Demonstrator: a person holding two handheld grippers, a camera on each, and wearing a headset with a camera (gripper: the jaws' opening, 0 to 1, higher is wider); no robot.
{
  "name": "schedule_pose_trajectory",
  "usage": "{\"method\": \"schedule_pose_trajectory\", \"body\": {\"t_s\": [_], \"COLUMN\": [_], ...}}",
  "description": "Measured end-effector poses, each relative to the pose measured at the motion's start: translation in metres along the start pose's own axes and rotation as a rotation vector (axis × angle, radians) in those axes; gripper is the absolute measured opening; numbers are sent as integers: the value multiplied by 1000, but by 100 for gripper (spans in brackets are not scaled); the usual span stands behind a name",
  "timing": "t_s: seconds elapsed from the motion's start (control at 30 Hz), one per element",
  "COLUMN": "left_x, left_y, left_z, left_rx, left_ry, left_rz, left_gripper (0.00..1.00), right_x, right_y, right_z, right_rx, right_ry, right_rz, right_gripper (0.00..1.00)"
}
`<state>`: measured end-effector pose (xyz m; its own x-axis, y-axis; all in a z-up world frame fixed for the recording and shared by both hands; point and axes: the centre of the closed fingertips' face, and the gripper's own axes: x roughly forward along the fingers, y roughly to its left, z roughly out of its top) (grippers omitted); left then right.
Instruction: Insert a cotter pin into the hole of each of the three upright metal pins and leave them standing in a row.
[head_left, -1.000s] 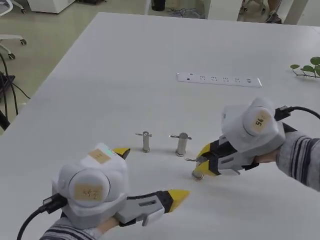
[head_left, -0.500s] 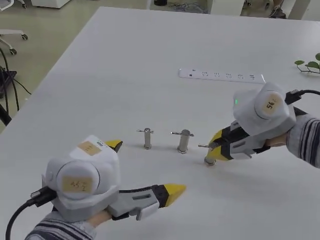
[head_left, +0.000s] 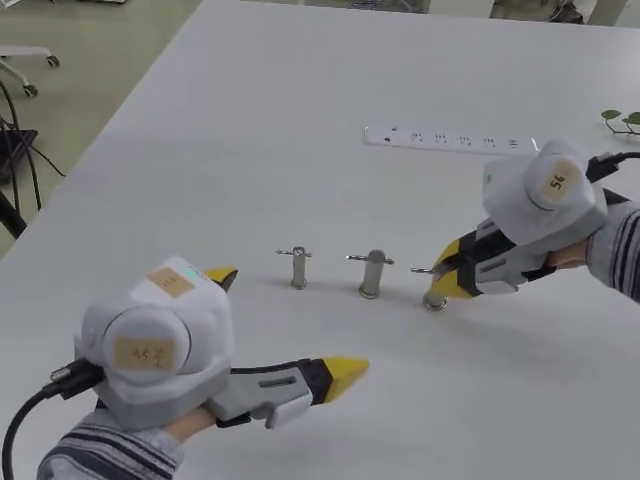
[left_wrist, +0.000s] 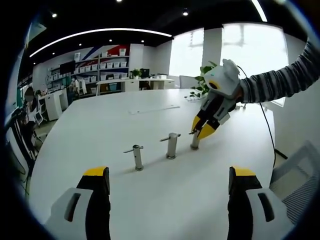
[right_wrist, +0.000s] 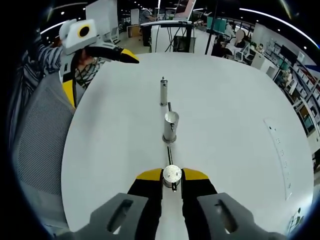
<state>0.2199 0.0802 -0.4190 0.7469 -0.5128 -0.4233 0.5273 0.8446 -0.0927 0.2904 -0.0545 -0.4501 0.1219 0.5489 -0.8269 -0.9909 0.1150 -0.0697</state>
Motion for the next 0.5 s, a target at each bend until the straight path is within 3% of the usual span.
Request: {"method": "schedule_pose_trajectory", "body": {"t_s": [0.4, 0.5], "left_x": [-1, -1], "left_y": [4, 4], "left_z": [0, -1], "left_rx": [-27, -28], "left_ry": [0, 4], "left_rz": [14, 15], "left_gripper": [98, 97], "right_x": [-1, -3], "right_y": [-9, -10], "right_z": [-5, -7], "right_rx": [-12, -50], "right_ry": [6, 14], "right_rz": [16, 28], "right_gripper": [9, 9]}}
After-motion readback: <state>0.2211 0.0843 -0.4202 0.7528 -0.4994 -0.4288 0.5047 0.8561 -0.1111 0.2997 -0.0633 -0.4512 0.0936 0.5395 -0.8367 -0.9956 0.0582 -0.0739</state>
